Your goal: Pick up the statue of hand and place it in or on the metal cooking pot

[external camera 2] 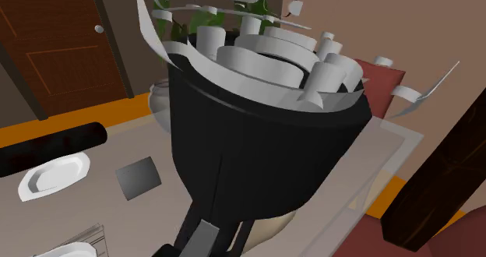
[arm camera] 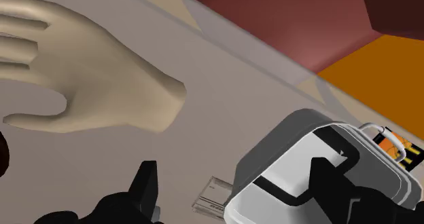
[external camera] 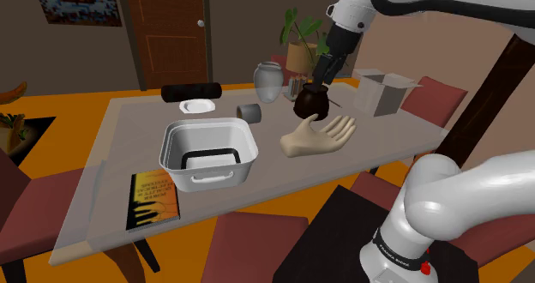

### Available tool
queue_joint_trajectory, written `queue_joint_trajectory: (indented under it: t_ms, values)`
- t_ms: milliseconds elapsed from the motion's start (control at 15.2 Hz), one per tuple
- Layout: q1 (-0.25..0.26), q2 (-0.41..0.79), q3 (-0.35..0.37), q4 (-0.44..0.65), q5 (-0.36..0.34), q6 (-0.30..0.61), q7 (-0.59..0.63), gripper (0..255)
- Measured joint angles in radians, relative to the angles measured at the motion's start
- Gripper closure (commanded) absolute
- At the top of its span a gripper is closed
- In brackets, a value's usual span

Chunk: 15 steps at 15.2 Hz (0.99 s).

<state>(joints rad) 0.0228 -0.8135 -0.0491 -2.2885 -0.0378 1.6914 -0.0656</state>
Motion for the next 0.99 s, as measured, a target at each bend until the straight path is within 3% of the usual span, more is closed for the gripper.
queue_joint_trajectory:
  t_ms: [198, 990]
  values:
    - [-0.018, 0.022, 0.001, -0.02, -0.003, 0.043, 0.034, 0]
    - [-0.195, 0.29, -0.004, -0.077, -0.04, 0.38, 0.365, 0]
